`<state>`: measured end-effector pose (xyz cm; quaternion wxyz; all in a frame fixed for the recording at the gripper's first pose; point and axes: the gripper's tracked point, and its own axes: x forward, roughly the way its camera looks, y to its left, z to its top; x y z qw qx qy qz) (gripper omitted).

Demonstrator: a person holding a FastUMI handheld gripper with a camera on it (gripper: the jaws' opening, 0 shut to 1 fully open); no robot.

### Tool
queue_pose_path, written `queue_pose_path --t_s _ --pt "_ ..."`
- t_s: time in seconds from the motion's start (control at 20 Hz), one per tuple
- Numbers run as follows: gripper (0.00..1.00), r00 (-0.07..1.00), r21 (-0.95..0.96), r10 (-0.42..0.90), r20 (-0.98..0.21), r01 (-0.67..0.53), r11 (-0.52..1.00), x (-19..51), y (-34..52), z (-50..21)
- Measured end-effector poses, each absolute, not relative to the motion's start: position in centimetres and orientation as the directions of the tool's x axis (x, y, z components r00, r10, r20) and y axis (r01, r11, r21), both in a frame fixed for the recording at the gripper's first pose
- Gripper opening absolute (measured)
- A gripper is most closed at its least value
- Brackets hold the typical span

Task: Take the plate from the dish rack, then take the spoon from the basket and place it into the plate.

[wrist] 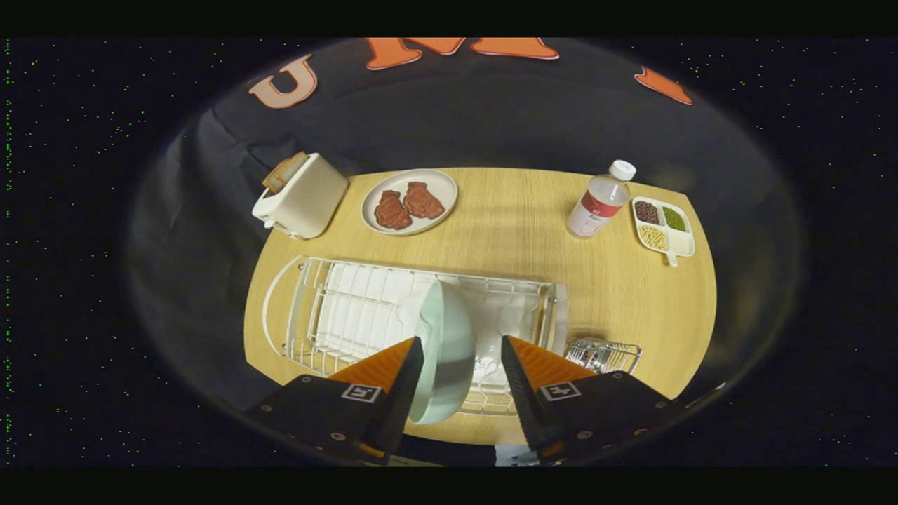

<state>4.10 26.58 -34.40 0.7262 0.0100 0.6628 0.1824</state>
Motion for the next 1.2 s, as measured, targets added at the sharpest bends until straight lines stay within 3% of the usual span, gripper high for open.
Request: queue_pose_path --t_s 0.35,0.8,1.05,1.2 --pt "0.36 -0.002 0.131 0.136 -0.991 -0.281 0.951 2.0 27.2 -36.2" --pt "0.29 0.003 0.041 0.043 -0.999 -0.288 0.957 1.8 28.0 -35.0" --pt "0.27 0.101 -0.044 -0.014 -0.995 -0.3 0.953 4.0 26.0 -33.0" --pt "0.23 0.096 0.004 0.03 -0.995 -0.268 0.963 3.6 25.6 -31.5"
